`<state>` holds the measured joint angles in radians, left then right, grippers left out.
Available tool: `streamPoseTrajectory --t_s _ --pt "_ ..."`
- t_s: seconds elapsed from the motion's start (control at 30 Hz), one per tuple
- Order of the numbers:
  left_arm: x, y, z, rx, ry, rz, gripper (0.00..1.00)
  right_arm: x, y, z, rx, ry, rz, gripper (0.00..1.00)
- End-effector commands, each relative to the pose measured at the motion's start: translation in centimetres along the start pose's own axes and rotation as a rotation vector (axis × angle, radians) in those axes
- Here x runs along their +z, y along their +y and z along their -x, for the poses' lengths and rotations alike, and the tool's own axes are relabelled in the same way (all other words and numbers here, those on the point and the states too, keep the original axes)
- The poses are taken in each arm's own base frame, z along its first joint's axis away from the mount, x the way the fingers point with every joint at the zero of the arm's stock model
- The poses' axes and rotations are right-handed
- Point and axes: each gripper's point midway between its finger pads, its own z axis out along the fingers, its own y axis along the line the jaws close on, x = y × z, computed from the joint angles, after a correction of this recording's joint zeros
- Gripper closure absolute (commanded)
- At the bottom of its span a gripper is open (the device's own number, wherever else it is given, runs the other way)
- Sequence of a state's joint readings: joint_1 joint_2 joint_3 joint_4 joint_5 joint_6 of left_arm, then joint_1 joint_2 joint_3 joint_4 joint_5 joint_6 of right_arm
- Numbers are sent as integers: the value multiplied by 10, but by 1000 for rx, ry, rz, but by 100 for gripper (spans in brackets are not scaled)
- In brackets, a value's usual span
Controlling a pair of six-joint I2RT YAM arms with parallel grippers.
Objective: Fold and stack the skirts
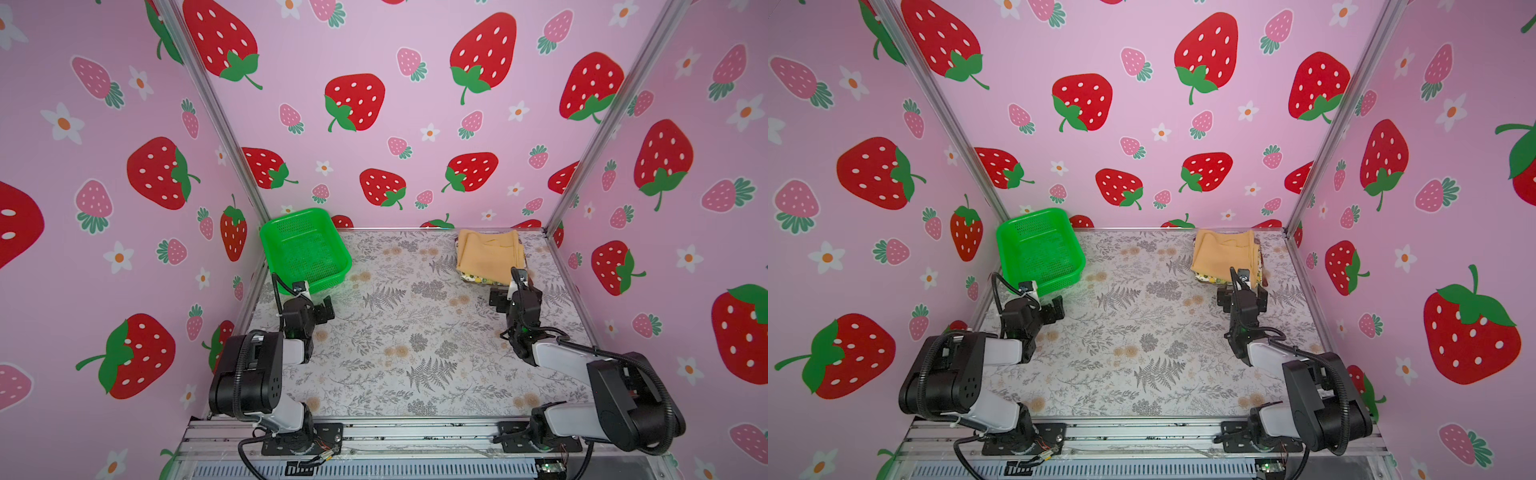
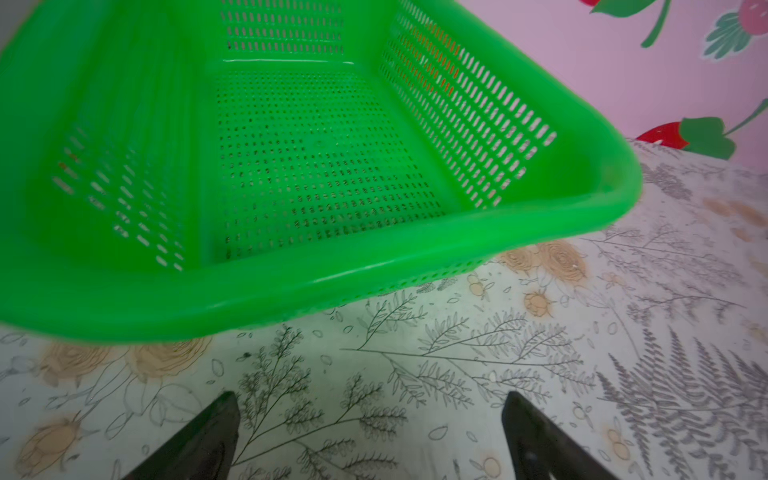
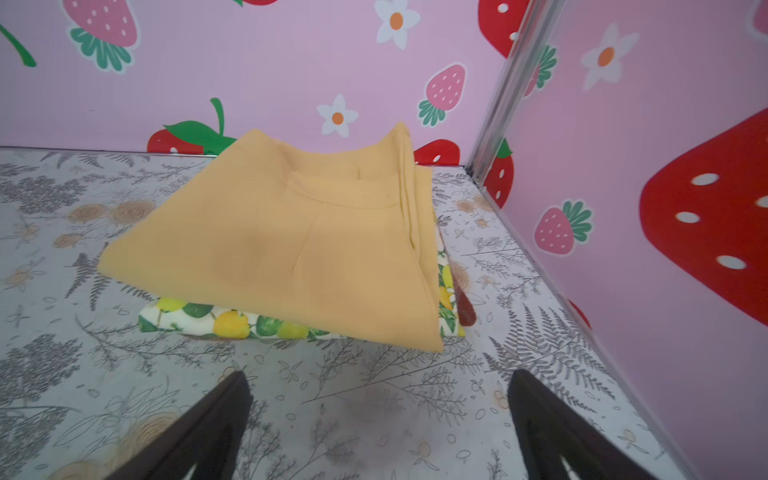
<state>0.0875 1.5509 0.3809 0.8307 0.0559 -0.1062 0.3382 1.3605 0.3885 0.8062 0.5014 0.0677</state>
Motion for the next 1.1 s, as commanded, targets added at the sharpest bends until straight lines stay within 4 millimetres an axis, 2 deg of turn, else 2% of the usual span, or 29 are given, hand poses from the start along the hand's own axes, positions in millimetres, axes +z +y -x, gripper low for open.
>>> streamPoseTrajectory --t_s 0.0,0.07,0.13,0.2,0.27,0.33,0.43,0.53,0.6,0.77,1.07 --pt "3 -13 20 48 -48 -64 1 -5 -25 3 -50 -89 -142 0" --pt "3 -14 19 50 -41 -63 1 -9 -36 -3 -61 -119 -209 0" --pt "2 -14 19 52 -39 -63 1 -12 -33 -2 -56 -145 -193 0" --pt "3 -13 19 49 -38 -57 1 -7 -25 -6 -66 -154 -141 0" --pt "4 -11 20 44 -39 -46 1 3 -27 -8 -64 -130 -172 0" --pt "5 -11 20 48 -34 -36 1 16 -23 -14 -44 -78 -89 0" --pt "7 -10 19 66 -19 4 1 23 -19 -18 -13 -67 25 0" --pt "8 -12 18 82 -15 21 1 17 -18 -21 14 -122 123 0" --pt "8 -12 18 83 -13 22 1 14 -16 -26 -7 -110 101 0" --pt "9 -12 18 83 -12 22 1 5 -21 -21 -5 -148 61 0" --pt "8 -21 17 102 -7 -30 1 11 -19 -23 -2 -123 76 0"
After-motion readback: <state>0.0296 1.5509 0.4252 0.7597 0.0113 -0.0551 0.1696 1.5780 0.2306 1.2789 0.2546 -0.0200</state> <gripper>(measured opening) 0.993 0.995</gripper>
